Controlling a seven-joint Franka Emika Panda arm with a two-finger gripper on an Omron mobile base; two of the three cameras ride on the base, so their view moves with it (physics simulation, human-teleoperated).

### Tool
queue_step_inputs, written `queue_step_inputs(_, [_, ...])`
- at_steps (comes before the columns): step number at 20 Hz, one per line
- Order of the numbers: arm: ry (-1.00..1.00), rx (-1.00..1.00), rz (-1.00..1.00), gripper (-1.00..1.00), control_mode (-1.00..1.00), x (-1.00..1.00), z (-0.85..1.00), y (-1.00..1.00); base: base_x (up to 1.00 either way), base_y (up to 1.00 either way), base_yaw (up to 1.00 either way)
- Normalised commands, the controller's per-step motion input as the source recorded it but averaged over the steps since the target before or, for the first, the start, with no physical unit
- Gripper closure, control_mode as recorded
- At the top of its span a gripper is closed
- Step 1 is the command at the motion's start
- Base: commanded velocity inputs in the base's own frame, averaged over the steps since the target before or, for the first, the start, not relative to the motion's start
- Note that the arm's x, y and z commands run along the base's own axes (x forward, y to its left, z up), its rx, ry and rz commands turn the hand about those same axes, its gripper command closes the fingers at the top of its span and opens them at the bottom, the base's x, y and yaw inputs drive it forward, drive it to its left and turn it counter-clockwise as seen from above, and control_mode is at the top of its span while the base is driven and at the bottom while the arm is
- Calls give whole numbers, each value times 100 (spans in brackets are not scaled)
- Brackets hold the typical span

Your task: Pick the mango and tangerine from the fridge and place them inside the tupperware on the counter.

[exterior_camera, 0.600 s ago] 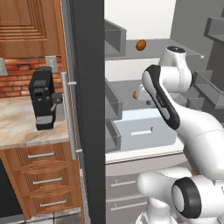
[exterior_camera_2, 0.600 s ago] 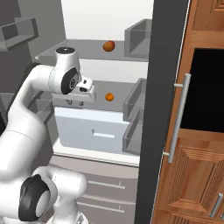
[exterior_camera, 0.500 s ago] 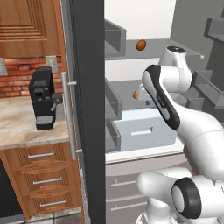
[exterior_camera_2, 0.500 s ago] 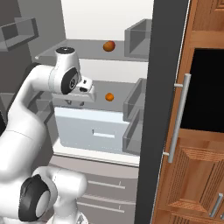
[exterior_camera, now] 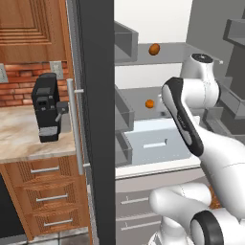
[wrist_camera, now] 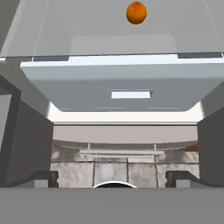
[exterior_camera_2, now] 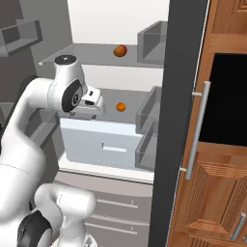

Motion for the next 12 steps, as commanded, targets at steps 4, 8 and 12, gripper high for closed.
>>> queue_step_inputs(4, [-17,-4,-13,-100,-100,1,-4,-36,0,0,0])
queue_step_inputs(8, [-10,0,-11,-100,-100,11,-8,-26,0,0,0])
queue_step_inputs(12, [-3,0,-4,-100,-100,27,-2,-6,0,0,0])
